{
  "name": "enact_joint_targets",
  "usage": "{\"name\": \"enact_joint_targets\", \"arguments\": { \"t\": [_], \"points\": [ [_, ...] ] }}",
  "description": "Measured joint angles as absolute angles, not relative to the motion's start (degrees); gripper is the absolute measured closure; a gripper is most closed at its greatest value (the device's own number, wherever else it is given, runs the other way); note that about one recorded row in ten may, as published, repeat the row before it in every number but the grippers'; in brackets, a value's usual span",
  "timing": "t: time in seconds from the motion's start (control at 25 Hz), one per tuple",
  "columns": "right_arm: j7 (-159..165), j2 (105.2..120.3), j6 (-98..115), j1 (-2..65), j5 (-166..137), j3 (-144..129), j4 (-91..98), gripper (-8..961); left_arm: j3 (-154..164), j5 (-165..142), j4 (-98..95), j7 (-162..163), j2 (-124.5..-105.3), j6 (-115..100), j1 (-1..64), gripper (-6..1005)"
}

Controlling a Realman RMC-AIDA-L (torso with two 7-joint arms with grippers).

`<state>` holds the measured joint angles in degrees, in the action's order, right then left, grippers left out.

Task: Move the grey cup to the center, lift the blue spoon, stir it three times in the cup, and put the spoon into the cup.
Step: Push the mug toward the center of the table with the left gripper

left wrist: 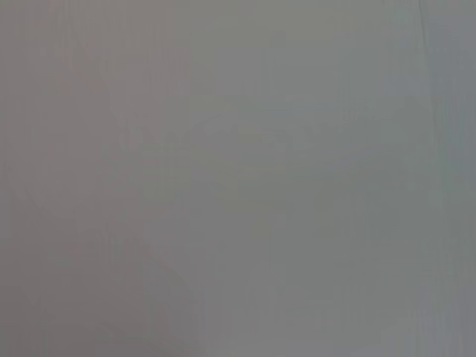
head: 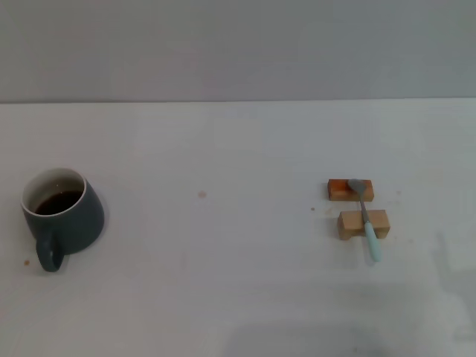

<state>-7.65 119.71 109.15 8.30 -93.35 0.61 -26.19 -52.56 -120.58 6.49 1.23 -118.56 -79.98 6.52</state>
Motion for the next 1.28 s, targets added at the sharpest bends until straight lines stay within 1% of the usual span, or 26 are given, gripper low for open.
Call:
{"name": "enact_joint_targets", "arguments": {
  "t": [0.56,0.92,1.28],
  "points": [
    [-7.6,119.70,109.2,8.4,-93.4,0.1,-26.3,305,-52.6,-120.6,6.1,1.2,-118.53,-79.2,6.9,1001],
    [-7.6,119.71,109.3,8.2,-93.4,0.1,-26.7,304,-49.6,-120.8,5.3,1.2,-118.34,-74.0,10.8,1001],
    [-7.6,119.70,109.3,7.9,-93.4,0.1,-26.6,306,-45.3,-120.8,6.0,1.2,-118.62,-72.4,12.3,1001]
  ]
}}
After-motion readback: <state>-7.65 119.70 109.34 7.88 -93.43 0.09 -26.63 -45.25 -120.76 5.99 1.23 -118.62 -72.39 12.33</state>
